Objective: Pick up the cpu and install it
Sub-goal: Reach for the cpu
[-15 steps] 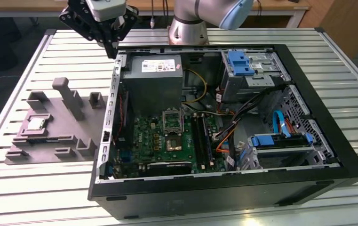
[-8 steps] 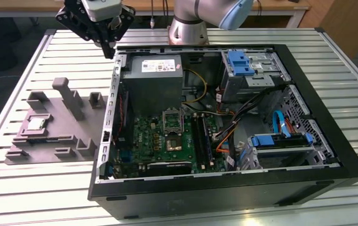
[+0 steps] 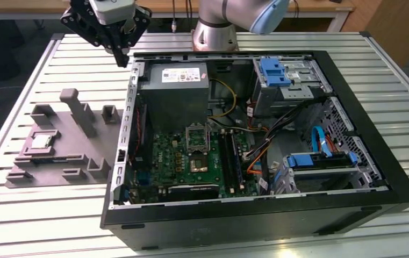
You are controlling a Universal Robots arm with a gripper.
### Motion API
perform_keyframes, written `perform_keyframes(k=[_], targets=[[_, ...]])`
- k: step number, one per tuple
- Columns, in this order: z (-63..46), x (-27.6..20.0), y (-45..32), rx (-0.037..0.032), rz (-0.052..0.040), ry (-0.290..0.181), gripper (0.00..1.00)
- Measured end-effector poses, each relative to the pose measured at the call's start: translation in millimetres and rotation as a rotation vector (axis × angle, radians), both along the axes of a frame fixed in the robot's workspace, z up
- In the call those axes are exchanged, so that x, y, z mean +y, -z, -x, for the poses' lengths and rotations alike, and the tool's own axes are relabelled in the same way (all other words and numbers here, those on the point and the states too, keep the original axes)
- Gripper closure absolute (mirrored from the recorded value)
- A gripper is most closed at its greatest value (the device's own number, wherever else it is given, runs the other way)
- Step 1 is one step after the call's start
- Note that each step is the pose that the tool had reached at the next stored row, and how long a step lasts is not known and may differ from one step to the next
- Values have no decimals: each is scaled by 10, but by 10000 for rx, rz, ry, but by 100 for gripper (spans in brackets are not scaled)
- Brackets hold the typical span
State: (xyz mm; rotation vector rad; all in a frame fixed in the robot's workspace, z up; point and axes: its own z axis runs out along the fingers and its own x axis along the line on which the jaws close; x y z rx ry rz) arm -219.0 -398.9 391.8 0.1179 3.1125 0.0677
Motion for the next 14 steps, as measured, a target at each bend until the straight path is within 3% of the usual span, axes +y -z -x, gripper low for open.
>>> perform_keyframes(k=[14], targets=[[29, 0, 0, 0, 0, 1, 89]])
